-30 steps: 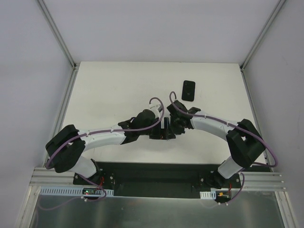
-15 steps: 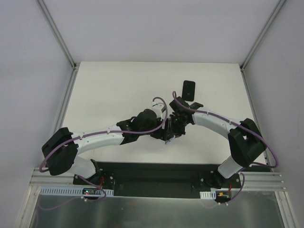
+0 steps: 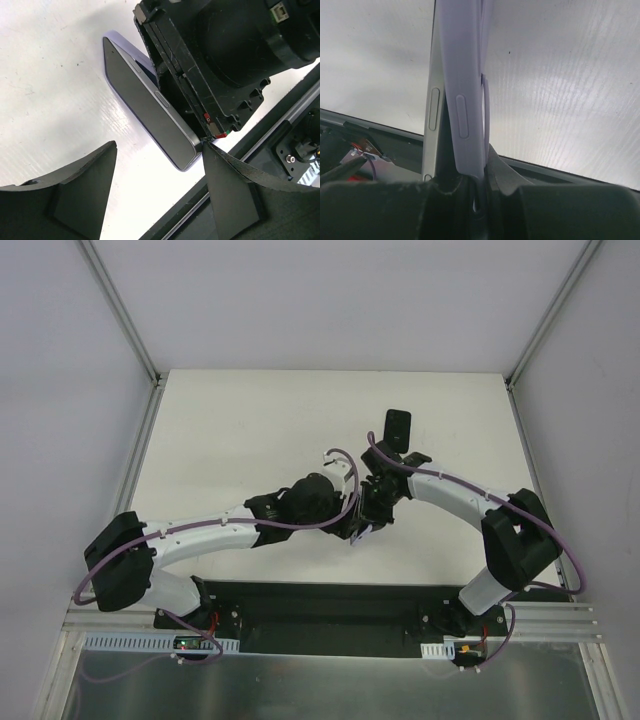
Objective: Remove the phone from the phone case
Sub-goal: Remove the phone case from the phone.
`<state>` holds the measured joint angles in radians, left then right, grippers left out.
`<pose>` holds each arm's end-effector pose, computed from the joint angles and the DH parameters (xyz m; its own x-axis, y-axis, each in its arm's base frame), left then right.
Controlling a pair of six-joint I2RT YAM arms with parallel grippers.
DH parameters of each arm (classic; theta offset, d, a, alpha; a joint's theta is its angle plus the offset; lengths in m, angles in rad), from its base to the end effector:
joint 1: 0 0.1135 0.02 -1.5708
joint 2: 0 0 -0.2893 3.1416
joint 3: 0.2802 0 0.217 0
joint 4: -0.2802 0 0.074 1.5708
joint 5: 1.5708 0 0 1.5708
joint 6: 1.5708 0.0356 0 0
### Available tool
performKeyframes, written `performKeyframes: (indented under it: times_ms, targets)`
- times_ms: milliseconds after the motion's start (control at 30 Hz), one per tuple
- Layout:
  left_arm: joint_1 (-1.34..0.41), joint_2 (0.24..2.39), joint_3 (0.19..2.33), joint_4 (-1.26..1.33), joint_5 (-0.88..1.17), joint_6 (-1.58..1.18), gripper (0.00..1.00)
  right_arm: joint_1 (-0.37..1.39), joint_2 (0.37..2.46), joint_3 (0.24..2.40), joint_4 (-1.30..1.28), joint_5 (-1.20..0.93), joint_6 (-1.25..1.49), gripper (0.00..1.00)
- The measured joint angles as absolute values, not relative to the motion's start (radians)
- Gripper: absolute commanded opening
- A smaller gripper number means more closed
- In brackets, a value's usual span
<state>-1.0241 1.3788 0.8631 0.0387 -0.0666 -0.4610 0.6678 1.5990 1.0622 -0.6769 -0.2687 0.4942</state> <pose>0.1440 -0.2321 0.2966 -0.5793 0.0980 -0.8092 0.6297 0.6843 -0.3678 0.2108 0.1783 0.2461 -0.9654 -0.1789 -0.1898 -0.2408 0.8910 0.3848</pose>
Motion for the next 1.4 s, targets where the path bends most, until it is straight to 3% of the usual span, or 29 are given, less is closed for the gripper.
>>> performKeyframes:
  times_ms: [400, 1067, 1400]
  targets:
    - [-1.123, 1.414, 0.945, -0.031, -0.225, -0.384, 0.67, 0.652, 1.599, 1.083, -0.748, -0.271, 0.485, 0.01]
    - [-1.258, 1.581, 1.128, -0.213, -0.476, -0.356, 0.55, 0.617, 1.599, 1.090, -0.780, -0.271, 0.505, 0.01]
    - [-1.262, 1.644, 1.174, -0.237, -0.512, -0.437, 0.34, 0.585, 1.599, 1.090, -0.769, -0.270, 0.507, 0.01]
